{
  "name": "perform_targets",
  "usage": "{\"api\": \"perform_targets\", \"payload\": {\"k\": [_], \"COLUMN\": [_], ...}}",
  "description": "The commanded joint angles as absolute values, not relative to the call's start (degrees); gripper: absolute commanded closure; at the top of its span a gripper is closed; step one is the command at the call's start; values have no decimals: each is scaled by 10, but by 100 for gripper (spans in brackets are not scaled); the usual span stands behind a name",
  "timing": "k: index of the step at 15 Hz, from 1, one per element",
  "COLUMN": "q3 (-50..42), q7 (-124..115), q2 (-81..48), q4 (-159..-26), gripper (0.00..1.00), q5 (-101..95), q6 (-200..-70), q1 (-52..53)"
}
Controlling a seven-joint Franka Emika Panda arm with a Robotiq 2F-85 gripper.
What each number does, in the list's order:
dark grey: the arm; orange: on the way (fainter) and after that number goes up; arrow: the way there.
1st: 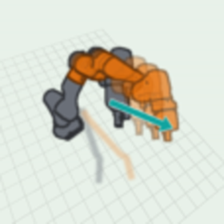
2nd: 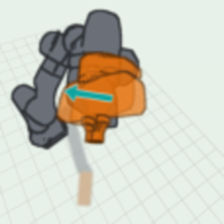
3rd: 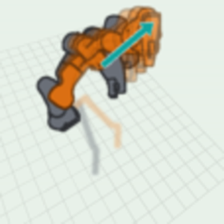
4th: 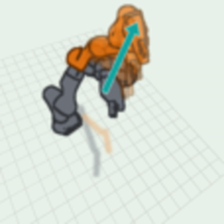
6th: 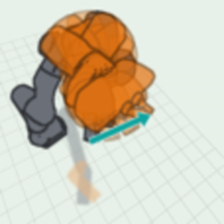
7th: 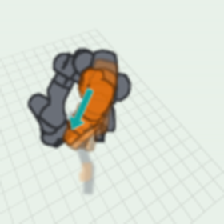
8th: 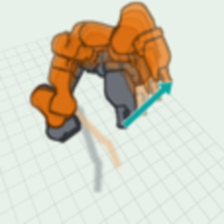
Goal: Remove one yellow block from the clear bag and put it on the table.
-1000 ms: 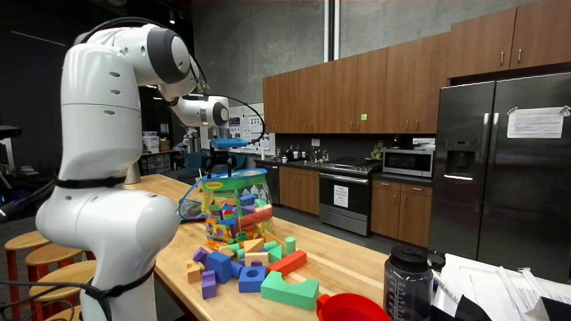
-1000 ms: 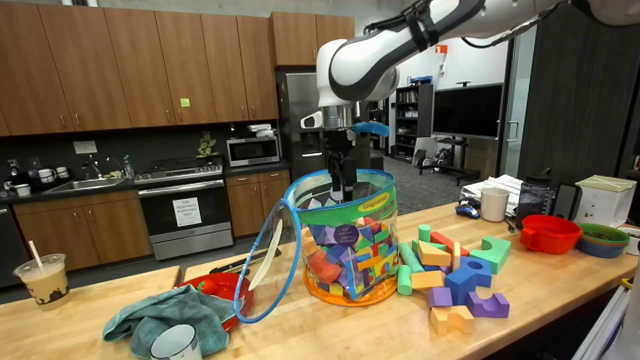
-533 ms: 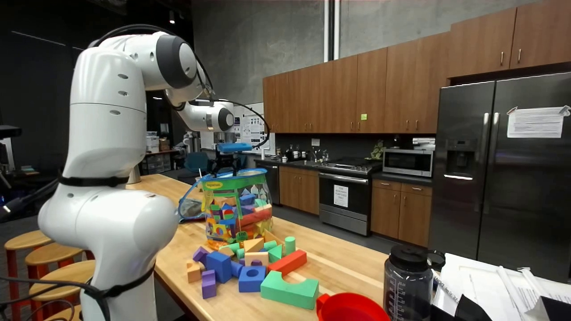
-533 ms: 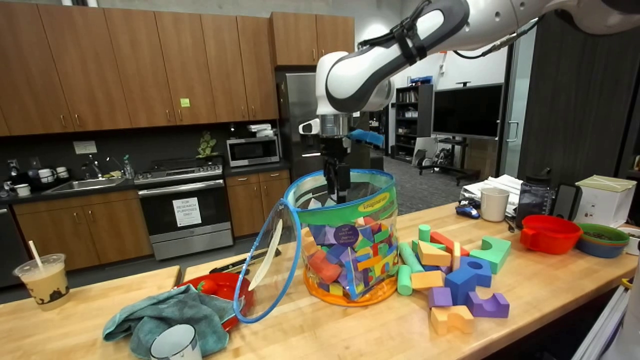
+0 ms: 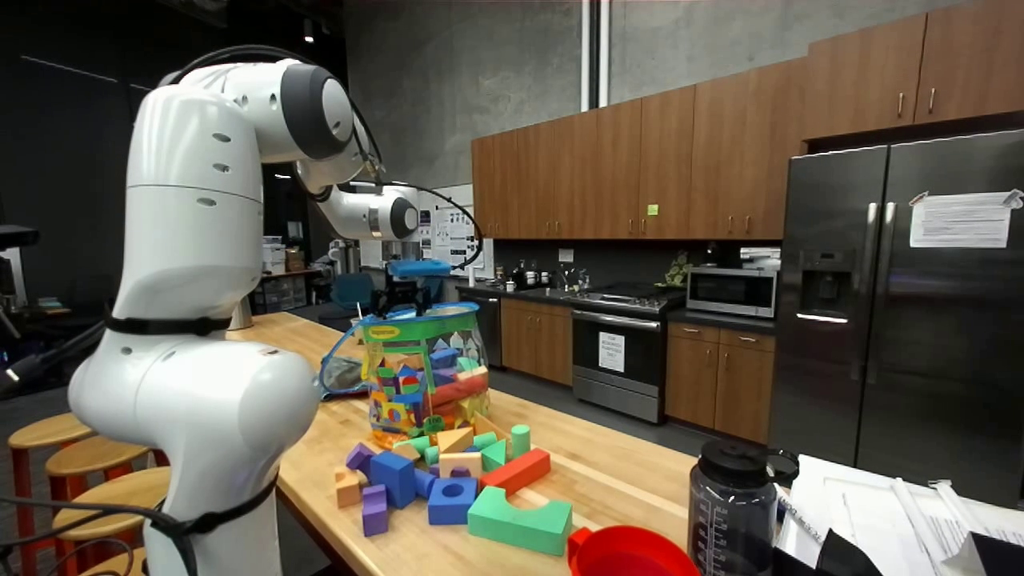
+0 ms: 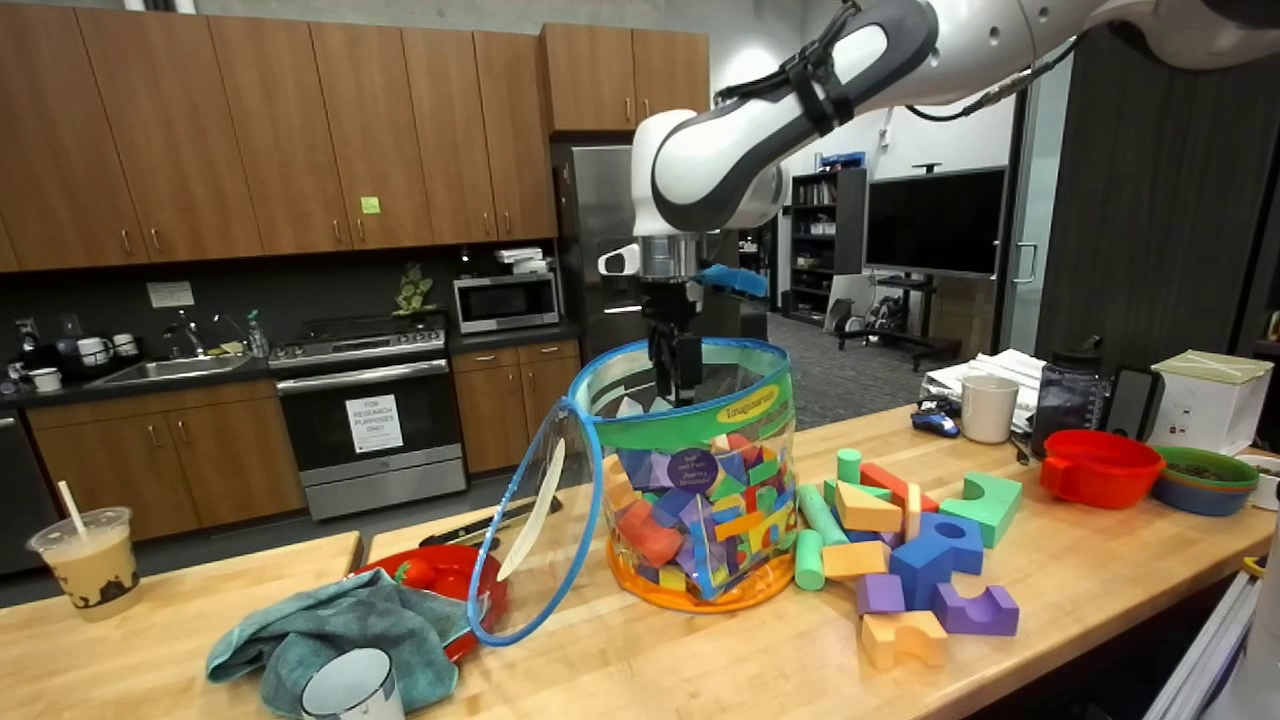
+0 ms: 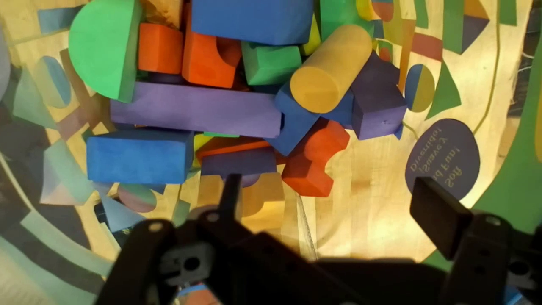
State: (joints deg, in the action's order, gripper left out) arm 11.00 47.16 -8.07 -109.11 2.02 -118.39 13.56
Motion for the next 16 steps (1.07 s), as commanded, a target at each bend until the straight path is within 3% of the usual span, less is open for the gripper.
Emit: {"api": "perform_targets", "payload": {"k": [1,16], "q3": [115,118], "q7": [467,409], "q2": [-70,-106], "q4": [-1110,-1197], "gripper": [0,0], "q5": [11,-107], "q6": [-1171,-1388], "q1": [121,119]}}
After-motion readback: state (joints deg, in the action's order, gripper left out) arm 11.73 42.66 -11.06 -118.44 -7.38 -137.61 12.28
